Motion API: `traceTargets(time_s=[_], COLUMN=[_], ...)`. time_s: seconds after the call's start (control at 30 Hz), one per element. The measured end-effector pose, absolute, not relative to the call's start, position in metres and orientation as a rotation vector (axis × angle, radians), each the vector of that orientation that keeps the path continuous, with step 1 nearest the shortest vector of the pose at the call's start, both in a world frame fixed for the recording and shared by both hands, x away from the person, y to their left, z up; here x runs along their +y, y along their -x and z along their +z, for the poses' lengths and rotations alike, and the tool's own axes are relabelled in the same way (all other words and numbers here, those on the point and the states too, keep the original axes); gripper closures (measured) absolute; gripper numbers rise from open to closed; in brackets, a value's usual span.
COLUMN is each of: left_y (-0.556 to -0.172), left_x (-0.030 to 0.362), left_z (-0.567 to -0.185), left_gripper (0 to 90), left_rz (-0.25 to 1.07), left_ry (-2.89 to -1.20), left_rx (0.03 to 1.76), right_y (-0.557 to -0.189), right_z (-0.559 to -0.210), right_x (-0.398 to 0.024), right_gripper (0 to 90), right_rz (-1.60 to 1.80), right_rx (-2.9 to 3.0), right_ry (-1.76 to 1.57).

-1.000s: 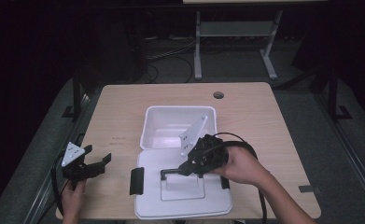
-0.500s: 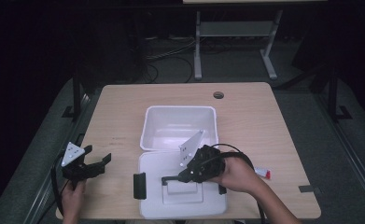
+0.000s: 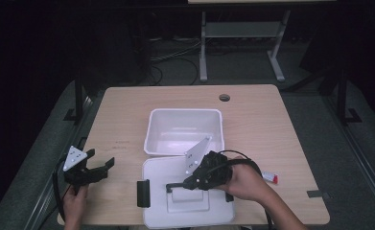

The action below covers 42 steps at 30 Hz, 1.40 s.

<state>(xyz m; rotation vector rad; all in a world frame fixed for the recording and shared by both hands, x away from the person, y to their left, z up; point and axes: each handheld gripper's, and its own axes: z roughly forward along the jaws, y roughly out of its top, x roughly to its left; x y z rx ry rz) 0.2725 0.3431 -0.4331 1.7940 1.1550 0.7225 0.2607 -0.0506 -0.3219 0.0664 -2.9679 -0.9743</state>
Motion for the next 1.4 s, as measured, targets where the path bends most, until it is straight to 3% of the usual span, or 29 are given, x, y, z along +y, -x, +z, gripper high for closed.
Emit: traceTargets(time_s=[1.4], left_y=[-0.273], left_x=[0.340], left_z=[-0.434], left_gripper=[14.8], left_rz=[0.717], left_ry=[-1.801], left_rx=[1.147], right_y=[-0.250], right_z=[-0.328], right_x=[-0.065], right_gripper=[84.5], right_rz=[-0.971], right_rx=[-2.969], right_ry=[-0.030])
